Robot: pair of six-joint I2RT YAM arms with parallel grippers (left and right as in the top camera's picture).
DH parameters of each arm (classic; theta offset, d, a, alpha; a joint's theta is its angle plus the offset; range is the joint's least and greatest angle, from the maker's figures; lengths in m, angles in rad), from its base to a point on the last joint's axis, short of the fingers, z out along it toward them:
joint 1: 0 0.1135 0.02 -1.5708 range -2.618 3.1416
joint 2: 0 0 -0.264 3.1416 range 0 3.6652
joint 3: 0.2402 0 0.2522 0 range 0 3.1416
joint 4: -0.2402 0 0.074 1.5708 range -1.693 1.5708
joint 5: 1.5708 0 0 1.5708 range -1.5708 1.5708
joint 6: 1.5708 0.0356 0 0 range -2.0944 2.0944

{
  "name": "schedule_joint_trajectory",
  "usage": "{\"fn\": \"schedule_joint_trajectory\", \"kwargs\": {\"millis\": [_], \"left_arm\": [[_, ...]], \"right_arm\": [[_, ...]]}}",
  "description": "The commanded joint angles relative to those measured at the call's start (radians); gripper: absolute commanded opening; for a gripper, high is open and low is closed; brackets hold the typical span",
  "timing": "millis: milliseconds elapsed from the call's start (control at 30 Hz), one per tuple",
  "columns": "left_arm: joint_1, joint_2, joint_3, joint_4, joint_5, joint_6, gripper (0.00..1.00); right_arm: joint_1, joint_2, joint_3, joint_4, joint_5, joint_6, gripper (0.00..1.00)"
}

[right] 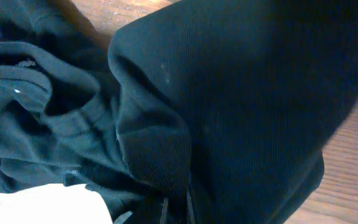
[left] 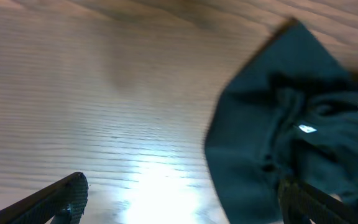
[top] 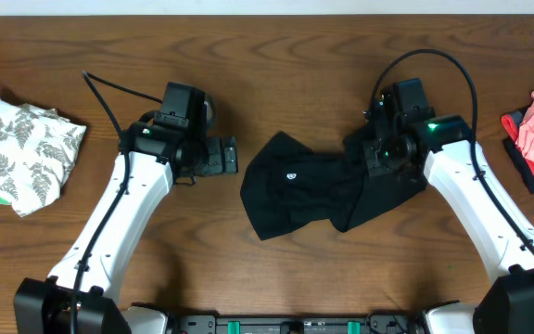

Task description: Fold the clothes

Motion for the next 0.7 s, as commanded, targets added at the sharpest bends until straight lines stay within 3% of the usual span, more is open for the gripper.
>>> {"fn": "schedule_joint_trajectory", "kwargs": {"millis": [0,367,667], "left_arm": [[-0.025,0.003,0.012,0.001,0.106,0.001,0.98],[-0.230,0.152,-0.062,0.133,0.107,-0.003,0.98],[-0.268,0.307,-0.062,0.186,0.159,-0.029,0.98]], "right_arm": [[-0.003,0.005,-0.005,0.003,-0.011,-0.005,0.07],[-0.003,0.005,-0.005,0.005,-0.011,0.018,0.07],[-0.004,0.005,-0.005,0.006,-0.011,0.018,0.07]]}}
